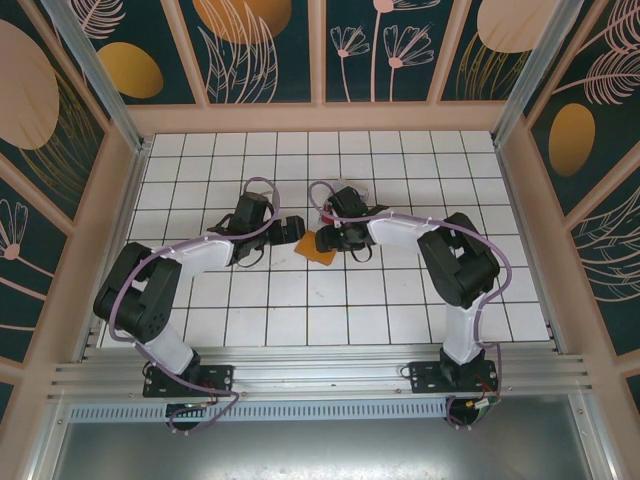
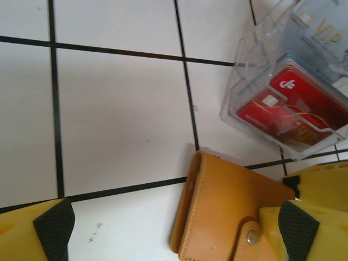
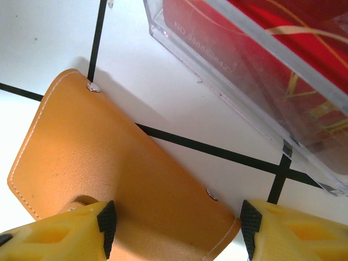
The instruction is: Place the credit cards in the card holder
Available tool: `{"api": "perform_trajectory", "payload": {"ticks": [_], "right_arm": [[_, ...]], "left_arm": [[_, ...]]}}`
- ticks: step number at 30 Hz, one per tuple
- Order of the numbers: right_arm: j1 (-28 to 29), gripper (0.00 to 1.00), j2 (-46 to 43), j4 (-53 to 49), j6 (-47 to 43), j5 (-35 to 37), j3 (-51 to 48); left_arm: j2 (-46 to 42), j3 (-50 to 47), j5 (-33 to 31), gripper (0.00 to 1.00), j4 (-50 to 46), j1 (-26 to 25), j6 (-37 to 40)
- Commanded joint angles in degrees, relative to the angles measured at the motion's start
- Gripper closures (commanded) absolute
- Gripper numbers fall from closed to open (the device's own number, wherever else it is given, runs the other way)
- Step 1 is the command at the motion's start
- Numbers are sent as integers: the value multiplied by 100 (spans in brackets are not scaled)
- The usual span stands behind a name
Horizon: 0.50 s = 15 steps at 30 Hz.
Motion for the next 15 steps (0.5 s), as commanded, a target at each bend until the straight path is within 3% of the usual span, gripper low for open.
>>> {"api": "perform_trajectory", "payload": {"ticks": [1, 3, 6, 15], "right_arm": [[60, 35, -252, -397, -204, 30, 259], [224, 34, -217, -596, -205, 234, 461], [437, 35, -155, -679, -135, 506, 592], [784, 43, 70, -1003, 183, 692, 1029]], "left_arm": [[53, 161, -693, 3, -404, -44, -163], [299, 572, -1484, 2, -1152, 7, -394], [585, 1009, -1716, 2, -1560, 92, -284], [489, 845, -1055, 1, -1107, 495, -419]]}}
